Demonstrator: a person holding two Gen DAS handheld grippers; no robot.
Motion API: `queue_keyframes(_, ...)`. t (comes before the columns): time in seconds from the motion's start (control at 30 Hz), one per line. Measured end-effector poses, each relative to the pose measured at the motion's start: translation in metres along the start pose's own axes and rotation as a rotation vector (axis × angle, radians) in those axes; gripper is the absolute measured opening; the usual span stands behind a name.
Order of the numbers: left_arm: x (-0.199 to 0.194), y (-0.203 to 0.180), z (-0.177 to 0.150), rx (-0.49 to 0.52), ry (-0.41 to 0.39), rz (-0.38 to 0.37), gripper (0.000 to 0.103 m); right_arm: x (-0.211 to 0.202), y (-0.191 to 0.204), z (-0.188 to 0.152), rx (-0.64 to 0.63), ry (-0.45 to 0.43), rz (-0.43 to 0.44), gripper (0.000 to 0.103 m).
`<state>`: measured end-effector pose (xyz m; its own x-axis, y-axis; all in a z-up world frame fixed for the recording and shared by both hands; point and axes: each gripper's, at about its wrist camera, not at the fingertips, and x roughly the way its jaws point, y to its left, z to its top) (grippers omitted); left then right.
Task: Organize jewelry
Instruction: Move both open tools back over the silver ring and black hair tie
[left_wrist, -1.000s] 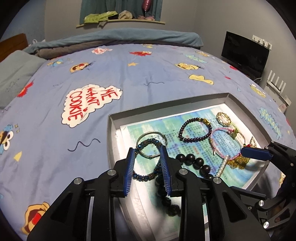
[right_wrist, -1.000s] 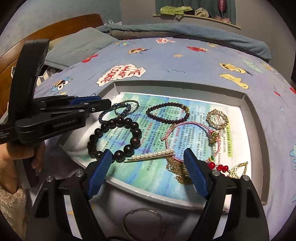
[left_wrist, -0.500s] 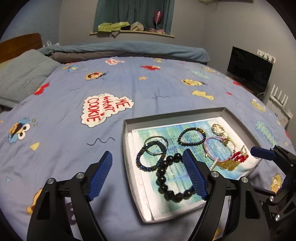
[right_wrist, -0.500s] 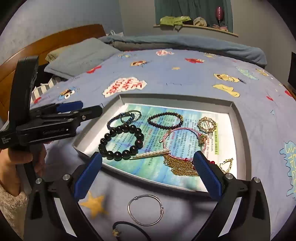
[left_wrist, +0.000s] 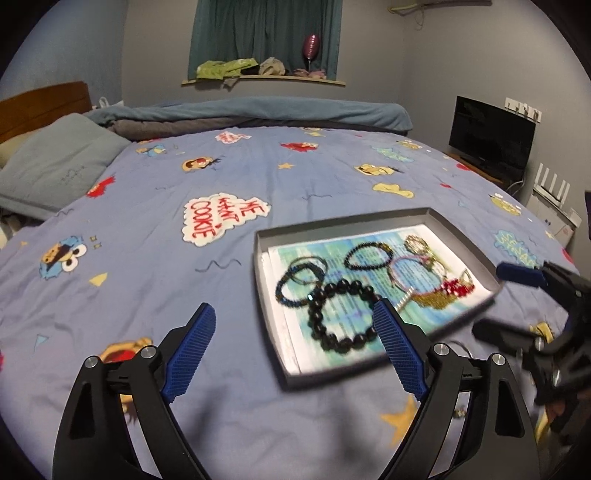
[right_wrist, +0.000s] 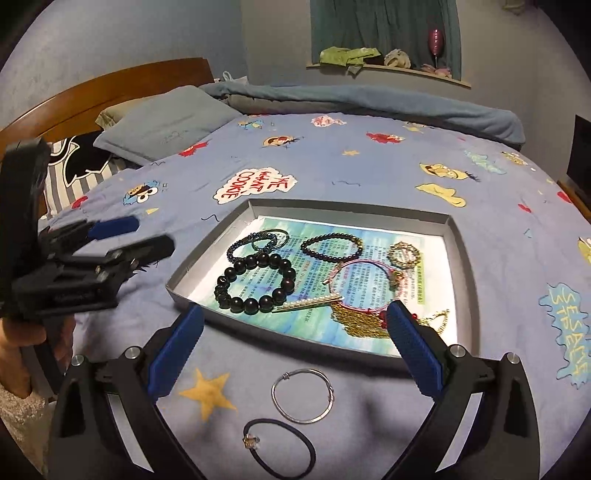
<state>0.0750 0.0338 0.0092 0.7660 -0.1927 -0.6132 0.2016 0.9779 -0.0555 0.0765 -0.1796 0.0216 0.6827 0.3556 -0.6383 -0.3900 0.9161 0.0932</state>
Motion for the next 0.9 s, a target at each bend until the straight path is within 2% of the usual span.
queue_keyframes(0.27, -0.016, -0.018, -0.03, 0.025, 0.022, -0.012, 0.088, -0.016, -0.02, -0.018, 0.034, 0.0, -0.038, 0.097)
queue_keyframes(0.47, -0.024, -0.025, -0.044, -0.007, 0.032, -0.037, 0.088, -0.026, -0.033, -0.029, 0.072, 0.004, -0.03, 0.097)
queue_keyframes(0.6, -0.024, -0.032, -0.054, 0.005, 0.049, -0.034, 0.089, -0.032, -0.038, -0.036, 0.072, 0.009, -0.047, 0.097)
queue_keyframes(0.8, -0.015, -0.046, -0.071, -0.006, 0.107, -0.073, 0.089, -0.039, -0.05, -0.042, 0.103, 0.006, -0.054, 0.097)
queue_keyframes(0.9, -0.008, -0.059, -0.078, 0.039, 0.134, -0.079, 0.089, -0.044, -0.058, -0.044, 0.122, 0.0, -0.046, 0.097)
